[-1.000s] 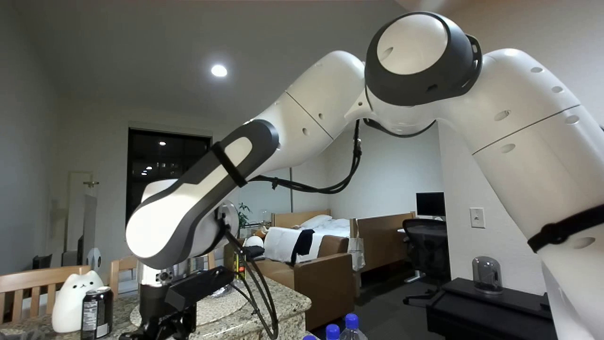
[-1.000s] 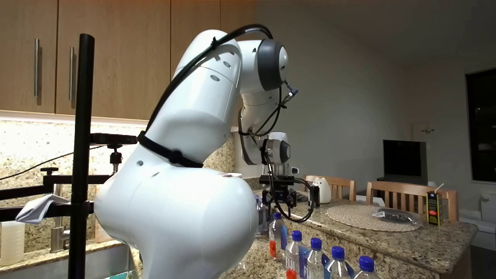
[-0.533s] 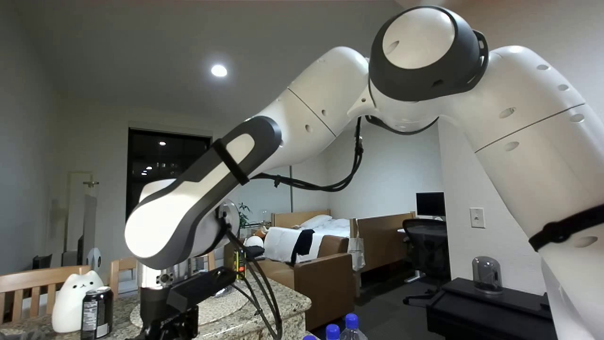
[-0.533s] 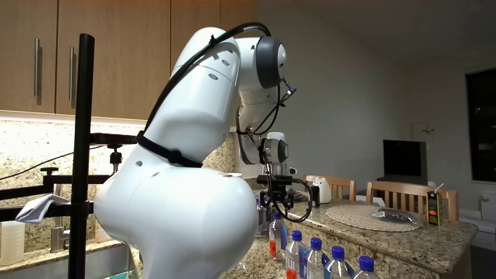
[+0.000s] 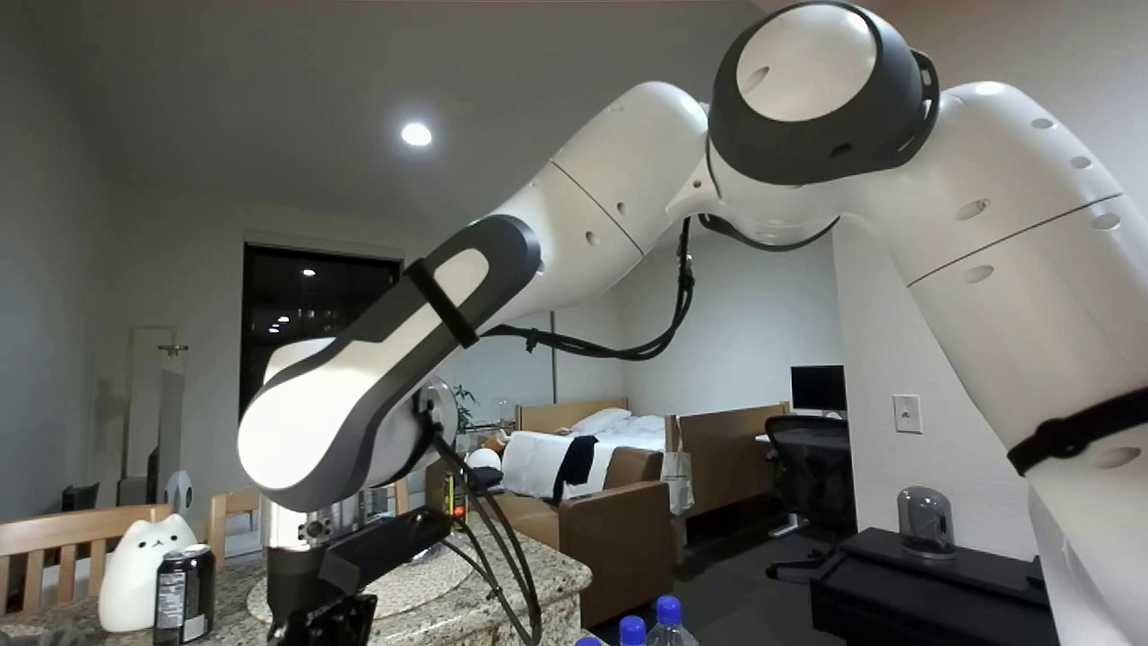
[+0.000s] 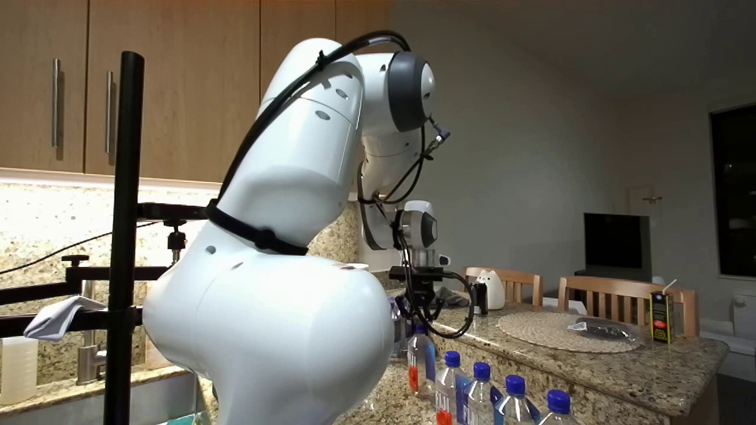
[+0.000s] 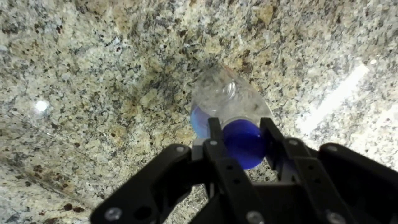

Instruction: Arrange the bottles on the counter in a straight line

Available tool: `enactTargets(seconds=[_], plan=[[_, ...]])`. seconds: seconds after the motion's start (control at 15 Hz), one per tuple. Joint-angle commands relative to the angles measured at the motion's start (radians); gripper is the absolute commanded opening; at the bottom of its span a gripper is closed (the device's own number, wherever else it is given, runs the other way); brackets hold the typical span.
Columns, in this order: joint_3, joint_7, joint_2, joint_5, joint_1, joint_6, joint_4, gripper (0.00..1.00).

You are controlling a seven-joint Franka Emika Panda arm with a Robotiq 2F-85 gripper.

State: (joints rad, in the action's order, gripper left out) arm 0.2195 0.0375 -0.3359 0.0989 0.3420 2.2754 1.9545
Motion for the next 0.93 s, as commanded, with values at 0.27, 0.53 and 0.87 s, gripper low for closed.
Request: enactTargets(seconds=[0.27, 0.53, 0.87], plan=[[0.001, 0.025, 0.121, 0.026, -0.008, -0.036, 0.103, 0.15], [-0.002, 0.012, 0.194, 0.018, -0.026, -0.027, 0.194, 0.15], [-0.001, -0.011, 0.255, -0.001, -0.054, 0.005, 0.310, 0.15]])
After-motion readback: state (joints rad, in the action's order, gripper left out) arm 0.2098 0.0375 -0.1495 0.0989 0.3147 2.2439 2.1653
